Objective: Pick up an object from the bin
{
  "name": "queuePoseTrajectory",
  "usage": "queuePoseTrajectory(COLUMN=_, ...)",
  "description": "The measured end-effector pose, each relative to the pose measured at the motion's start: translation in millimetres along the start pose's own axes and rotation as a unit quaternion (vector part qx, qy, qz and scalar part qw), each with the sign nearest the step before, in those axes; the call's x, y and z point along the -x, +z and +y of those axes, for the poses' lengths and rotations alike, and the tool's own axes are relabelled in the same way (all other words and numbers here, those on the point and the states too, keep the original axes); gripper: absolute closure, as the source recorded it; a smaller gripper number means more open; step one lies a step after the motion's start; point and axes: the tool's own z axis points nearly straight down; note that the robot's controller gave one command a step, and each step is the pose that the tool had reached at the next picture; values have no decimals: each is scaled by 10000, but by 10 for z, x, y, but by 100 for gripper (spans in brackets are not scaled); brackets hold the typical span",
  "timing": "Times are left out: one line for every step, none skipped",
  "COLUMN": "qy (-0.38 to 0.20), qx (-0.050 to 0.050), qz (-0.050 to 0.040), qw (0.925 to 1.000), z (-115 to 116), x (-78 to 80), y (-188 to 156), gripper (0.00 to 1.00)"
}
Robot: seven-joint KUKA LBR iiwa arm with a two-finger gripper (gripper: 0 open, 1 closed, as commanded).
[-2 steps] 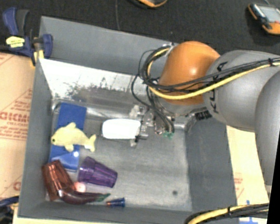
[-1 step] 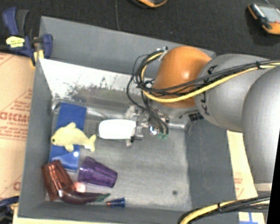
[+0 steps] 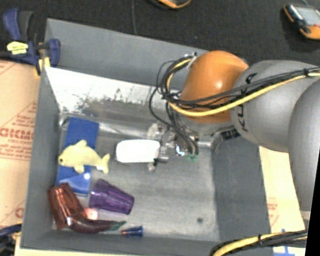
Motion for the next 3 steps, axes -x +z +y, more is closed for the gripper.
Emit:
queuePoseTrajectory(qy=9, qx=10, qz=-159, qw=9999, z=67, x=105, y=-9, gripper=100)
queuePoseTrajectory(qy=29, qx=5, qz=10, qw=10000, z=55, x=13, y=-32, gripper=100)
queuePoseTrajectory(qy=-91, qx=4, qz=-83, qw=9999, z=210, x=125, y=-841, gripper=100)
